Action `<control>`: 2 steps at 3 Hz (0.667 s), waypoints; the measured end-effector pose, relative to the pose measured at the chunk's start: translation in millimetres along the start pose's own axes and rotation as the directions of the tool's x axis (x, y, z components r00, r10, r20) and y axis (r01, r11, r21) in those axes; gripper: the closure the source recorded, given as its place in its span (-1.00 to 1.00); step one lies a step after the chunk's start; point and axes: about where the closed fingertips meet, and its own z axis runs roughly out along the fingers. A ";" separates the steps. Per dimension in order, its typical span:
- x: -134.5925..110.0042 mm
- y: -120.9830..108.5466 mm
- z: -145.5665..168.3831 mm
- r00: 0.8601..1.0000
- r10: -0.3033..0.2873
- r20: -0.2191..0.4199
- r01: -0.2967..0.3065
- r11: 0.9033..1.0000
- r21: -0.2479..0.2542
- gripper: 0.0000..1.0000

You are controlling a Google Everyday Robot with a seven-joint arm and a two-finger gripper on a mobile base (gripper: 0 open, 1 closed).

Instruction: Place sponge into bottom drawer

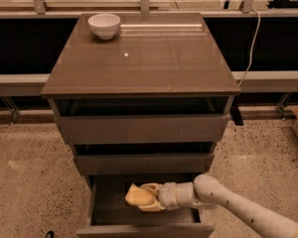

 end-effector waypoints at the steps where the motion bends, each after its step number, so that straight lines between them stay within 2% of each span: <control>1: 60.7 -17.4 29.7 0.997 0.066 -0.030 -0.065 0.997 0.032 1.00; 2: 123.4 -23.6 56.8 0.990 0.130 -0.047 -0.129 0.991 0.026 0.92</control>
Offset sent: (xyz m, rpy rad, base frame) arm 0.0313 -0.0033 -0.1912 -0.0621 0.1664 -0.0947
